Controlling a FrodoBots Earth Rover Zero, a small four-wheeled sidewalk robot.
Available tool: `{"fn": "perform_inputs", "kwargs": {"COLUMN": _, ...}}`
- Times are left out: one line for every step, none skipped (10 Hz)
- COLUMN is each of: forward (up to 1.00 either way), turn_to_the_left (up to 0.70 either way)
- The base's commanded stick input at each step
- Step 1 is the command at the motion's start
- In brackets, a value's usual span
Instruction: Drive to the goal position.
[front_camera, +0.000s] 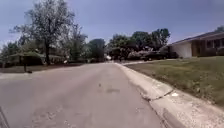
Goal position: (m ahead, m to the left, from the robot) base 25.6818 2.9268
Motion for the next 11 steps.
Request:
{"fn": "perform_inputs", "kwargs": {"forward": 0.7, "turn_to_the_left": 0.0}}
{"fn": "perform_inputs", "kwargs": {"forward": 0.7, "turn_to_the_left": 0.0}}
{"fn": "perform_inputs", "kwargs": {"forward": 0.7, "turn_to_the_left": 0.0}}
{"fn": "perform_inputs", "kwargs": {"forward": 0.7, "turn_to_the_left": 0.0}}
{"fn": "perform_inputs", "kwargs": {"forward": 0.7, "turn_to_the_left": 0.0}}
{"fn": "perform_inputs", "kwargs": {"forward": 0.7, "turn_to_the_left": 0.0}}
{"fn": "perform_inputs", "kwargs": {"forward": 0.7, "turn_to_the_left": 0.0}}
{"fn": "perform_inputs", "kwargs": {"forward": 0.7, "turn_to_the_left": 0.0}}
{"fn": "perform_inputs", "kwargs": {"forward": 0.7, "turn_to_the_left": 0.0}}
{"fn": "perform_inputs", "kwargs": {"forward": 0.7, "turn_to_the_left": 0.0}}
{"fn": "perform_inputs", "kwargs": {"forward": 0.7, "turn_to_the_left": 0.0}}
